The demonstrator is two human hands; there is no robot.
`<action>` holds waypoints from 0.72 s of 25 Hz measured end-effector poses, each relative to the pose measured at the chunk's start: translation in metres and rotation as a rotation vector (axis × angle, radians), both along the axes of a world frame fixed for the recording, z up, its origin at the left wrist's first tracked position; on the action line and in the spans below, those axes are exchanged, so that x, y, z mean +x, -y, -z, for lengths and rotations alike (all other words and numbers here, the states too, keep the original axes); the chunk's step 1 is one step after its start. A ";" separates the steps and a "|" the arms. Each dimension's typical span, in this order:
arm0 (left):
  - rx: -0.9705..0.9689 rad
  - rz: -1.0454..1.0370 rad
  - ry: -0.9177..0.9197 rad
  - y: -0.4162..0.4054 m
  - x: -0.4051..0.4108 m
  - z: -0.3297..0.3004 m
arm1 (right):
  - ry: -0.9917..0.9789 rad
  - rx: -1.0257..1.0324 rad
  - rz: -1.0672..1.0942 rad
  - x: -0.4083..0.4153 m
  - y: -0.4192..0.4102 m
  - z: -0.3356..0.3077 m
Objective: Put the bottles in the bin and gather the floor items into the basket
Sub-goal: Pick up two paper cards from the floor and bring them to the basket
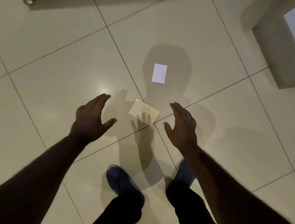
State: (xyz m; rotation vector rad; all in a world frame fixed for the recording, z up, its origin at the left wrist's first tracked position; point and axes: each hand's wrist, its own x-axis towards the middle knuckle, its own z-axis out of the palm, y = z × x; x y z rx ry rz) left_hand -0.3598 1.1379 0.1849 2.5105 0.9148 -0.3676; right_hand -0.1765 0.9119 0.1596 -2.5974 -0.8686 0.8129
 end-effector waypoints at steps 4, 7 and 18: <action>-0.030 -0.063 0.071 0.003 0.009 0.090 | -0.015 -0.066 -0.020 0.002 -0.006 0.100; -0.062 -0.051 0.085 0.009 0.011 0.147 | -0.023 -0.109 -0.047 0.000 -0.008 0.164; -0.119 0.025 0.043 0.014 0.022 0.260 | 0.073 -0.228 0.015 -0.021 -0.038 0.307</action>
